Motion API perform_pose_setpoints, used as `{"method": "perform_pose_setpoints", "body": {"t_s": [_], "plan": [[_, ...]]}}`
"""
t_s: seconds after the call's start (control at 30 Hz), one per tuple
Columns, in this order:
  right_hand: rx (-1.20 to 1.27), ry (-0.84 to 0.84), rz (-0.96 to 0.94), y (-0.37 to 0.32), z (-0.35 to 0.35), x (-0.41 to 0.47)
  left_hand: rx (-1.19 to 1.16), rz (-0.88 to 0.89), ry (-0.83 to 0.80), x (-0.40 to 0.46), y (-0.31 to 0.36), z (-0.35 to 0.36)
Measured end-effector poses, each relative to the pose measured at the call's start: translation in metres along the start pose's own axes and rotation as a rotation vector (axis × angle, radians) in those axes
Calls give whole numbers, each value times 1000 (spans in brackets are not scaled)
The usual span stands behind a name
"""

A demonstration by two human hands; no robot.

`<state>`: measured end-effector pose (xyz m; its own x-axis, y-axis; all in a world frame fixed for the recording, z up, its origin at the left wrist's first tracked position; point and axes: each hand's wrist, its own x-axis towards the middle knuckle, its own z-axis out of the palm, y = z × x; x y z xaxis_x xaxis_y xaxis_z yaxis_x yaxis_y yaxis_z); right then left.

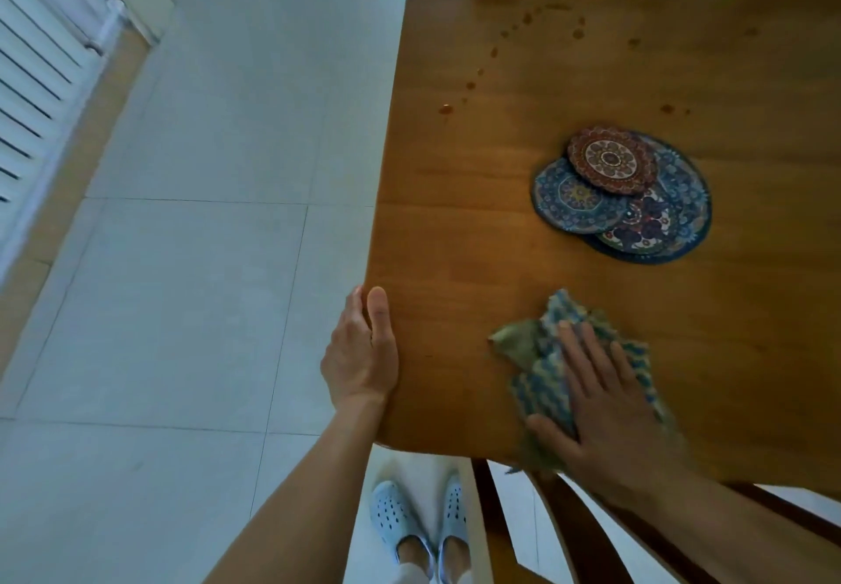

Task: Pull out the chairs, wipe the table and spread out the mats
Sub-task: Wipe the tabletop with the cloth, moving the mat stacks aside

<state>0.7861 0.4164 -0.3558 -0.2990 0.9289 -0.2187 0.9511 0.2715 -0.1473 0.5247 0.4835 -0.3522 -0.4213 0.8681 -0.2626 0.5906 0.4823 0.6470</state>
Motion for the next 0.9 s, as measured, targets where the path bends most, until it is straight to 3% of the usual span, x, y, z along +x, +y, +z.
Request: {"method": "perform_pose_setpoints", "body": {"t_s": [0.13,0.3,0.43,0.5,0.6,0.8,0.9], "plan": [[27,38,-251,-66,7,23,34,6,2,2,-2,1],[40,62,-226,-95,0,94,34,0,-18,2,-8,5],[38,95,17,-77,-18,148,170,69,-7,1,-7,6],[37,97,147,-71,-25,167,263,255,25,2,-9,5],[40,53,298,-71,-31,182,362,570,-60,8,-19,7],[95,132,539,-110,-20,175,342,761,-179,43,-19,-19],[141,201,646,-153,-17,178,202,852,-255,81,-4,-41]]}}
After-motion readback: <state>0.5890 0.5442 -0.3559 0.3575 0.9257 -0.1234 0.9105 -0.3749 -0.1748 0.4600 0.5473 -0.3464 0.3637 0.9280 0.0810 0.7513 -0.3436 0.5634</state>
